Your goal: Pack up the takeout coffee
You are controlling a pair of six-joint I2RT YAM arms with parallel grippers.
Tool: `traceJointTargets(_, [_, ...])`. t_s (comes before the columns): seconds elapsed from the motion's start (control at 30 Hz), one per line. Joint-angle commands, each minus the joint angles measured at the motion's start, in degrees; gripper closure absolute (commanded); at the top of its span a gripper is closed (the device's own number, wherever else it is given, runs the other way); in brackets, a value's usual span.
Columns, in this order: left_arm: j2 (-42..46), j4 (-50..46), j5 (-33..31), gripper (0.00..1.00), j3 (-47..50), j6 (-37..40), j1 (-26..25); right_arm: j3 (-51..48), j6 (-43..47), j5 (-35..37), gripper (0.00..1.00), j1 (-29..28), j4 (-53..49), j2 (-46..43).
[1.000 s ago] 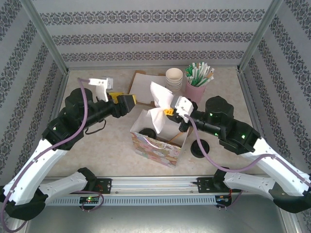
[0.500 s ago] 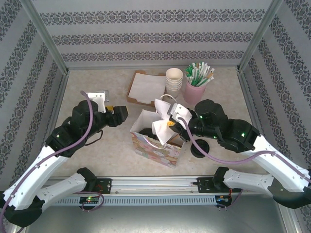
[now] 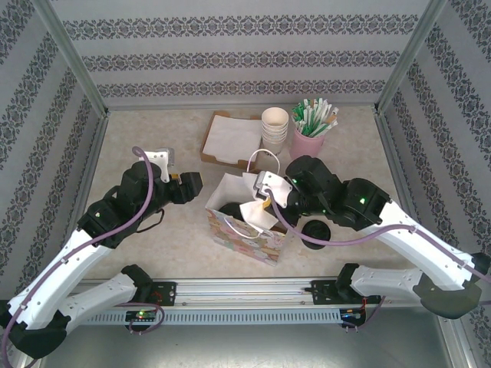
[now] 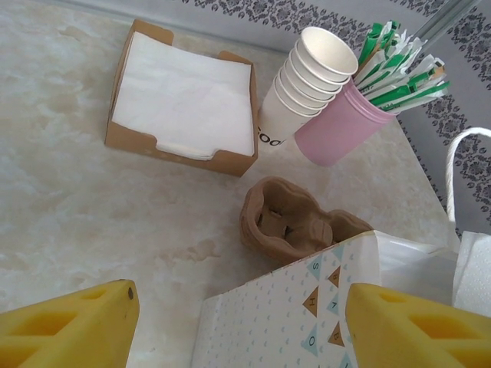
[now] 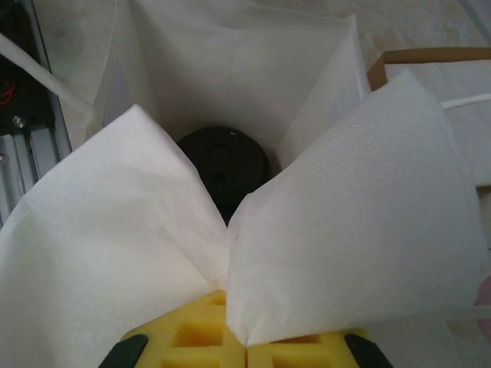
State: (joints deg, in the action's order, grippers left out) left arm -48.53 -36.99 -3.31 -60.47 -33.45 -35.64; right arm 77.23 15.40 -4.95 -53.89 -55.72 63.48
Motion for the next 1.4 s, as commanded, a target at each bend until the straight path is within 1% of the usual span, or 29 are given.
traceJointTargets(0.0, [0.30, -0.79, -0.73, 0.28, 0.69, -1.00, -0.49, 2.42, 2.10, 0.18, 1.00, -0.51, -3.87, 1.91])
traceJointTargets(0.23, [-0.40, -1.15, -1.17, 0.28, 0.78, -0.73, -0.49, 3.81, 3.70, 1.21, 1.00, -0.43, -7.42, 6.28])
traceJointTargets(0.37, [-0.43, -1.33, -0.73, 0.28, 0.70, -0.76, -0.49, 3.88, 4.45, 1.52, 1.00, 0.14, -8.12, 8.41])
traceJointTargets(0.5, [-0.39, -2.12, -1.59, 0.28, 0.70, -1.00, -0.49, 3.97, 4.86, 2.67, 1.00, 1.23, -9.45, 10.74])
traceJointTargets(0.7, [-0.51, -1.77, -1.39, 0.28, 1.19, -1.17, -0.49, 4.62, 4.31, 2.89, 0.95, 3.00, -10.51, 13.22])
traceJointTargets(0.73, [-0.55, -1.68, -1.26, 0.28, 1.30, -1.06, -0.49, 4.98, 4.13, 2.70, 0.93, 3.00, -10.92, 13.42])
traceJointTargets(0.83, [-0.51, -1.92, -1.74, 0.28, 1.21, -0.91, -0.51, 5.19, 3.79, 1.96, 0.69, 3.13, -10.62, 12.74])
traceJointTargets(1.03, [-0.44, -2.65, -2.72, 0.28, 0.66, -0.32, -0.49, 7.13, 2.22, 2.39, 0.50, 3.15, -10.73, 10.45])
traceJointTargets(1.1, [-0.34, -2.56, -2.96, 0.28, 0.70, -0.04, -0.49, 7.88, 1.80, 2.11, 0.47, 3.11, -11.28, 9.55])
traceJointTargets(1.27, [-0.40, -2.66, -3.37, 0.28, 0.04, 0.55, -0.50, 8.87, 1.72, 2.92, 0.45, 3.11, -11.53, 6.29])
traceJointTargets(1.37, [-0.29, -2.90, -3.97, 0.25, -0.46, 1.31, -0.49, 8.67, 1.39, 4.31, 0.44, 3.09, -8.67, 3.36])
